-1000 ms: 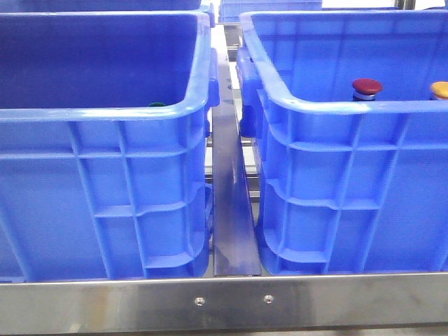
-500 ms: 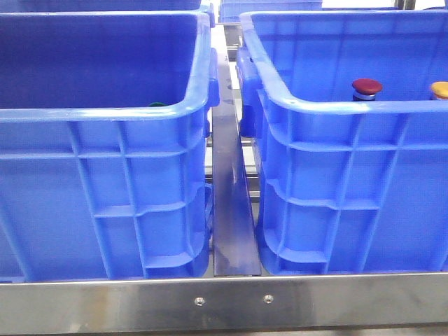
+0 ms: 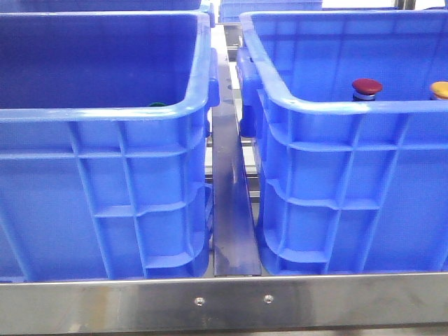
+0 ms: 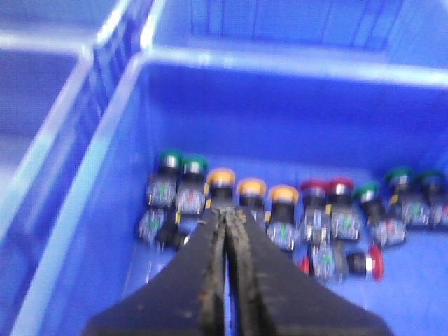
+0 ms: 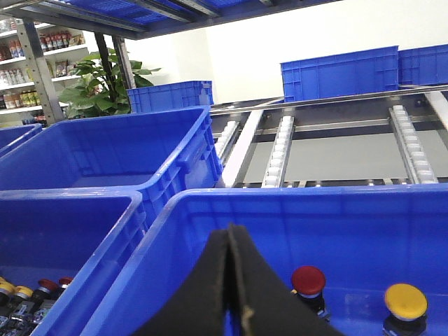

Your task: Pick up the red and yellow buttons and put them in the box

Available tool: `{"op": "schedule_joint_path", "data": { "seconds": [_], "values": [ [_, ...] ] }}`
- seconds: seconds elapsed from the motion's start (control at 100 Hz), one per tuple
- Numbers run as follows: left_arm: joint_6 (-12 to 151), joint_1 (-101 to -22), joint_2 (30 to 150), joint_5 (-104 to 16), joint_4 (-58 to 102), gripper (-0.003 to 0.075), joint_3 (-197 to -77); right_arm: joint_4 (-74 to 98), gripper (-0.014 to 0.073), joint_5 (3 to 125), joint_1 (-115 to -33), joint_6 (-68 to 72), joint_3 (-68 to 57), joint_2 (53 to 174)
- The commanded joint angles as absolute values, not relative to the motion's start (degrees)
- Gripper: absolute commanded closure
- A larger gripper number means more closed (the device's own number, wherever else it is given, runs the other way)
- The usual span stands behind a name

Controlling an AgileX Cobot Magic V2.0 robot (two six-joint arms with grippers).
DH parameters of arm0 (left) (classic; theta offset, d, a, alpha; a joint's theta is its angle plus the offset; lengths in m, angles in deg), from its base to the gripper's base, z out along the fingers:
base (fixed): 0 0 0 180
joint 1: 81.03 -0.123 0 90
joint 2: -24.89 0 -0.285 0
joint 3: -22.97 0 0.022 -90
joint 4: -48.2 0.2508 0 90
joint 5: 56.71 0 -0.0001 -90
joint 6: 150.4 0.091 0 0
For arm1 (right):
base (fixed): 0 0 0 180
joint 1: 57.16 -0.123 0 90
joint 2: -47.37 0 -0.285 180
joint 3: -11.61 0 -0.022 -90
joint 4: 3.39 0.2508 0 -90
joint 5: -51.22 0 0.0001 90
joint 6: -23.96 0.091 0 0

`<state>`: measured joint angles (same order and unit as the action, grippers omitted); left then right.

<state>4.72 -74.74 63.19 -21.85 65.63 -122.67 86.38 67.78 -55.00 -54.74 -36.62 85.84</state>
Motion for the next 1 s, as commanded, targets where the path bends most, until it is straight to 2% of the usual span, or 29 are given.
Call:
{"op": "schedule_joint_path", "data": {
  "seconds": [0.0,0.25,0.37,0.77,0.99],
  "values": [
    [4.6,-74.8,63.5,-30.1,67.1,0.0739,-123.6,87.0,0.0662,68.5,-54.8,-55.2,-35.2,85.8],
    [9.8,-74.8,59.8,-51.5,66.0,0.0739,-112.6,87.0,0.0662,68.5,-54.8,-55.2,-35.2,85.8],
    [13.9,-74.8,56.8,-57.6,63.5,0.0739,-106.1,87.0,0.0662,68.5,-54.8,-55.2,-35.2,85.8],
    [14.2,-75.2,42.4,-58.2,62.3,0.0739,-90.2,87.0,0.0662,68.5,-54.8,-55.2,-35.2,85.8],
    [14.2,-79.1,33.8,-58.2,60.6,0.0739,-82.9,87.0,0.0662,68.5,-54.8,-55.2,-35.2,85.8]
  ]
}}
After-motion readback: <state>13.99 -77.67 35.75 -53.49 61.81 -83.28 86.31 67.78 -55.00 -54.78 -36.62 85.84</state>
